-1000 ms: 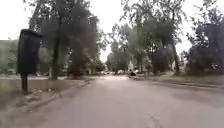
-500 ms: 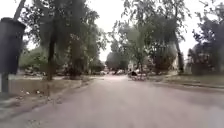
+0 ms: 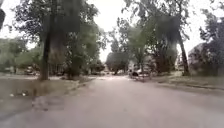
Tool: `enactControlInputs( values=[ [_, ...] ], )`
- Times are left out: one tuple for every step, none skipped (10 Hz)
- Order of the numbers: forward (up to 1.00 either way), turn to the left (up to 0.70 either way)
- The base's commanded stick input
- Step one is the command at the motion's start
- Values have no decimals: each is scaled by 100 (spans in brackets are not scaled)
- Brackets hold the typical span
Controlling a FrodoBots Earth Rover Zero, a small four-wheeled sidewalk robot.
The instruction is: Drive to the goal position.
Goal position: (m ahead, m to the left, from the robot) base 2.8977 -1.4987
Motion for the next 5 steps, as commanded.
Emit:
enactControlInputs(
  values=[
    [100, -11],
    [100, 1],
    [100, 1],
    [100, 1],
    [100, 1]
  ],
)
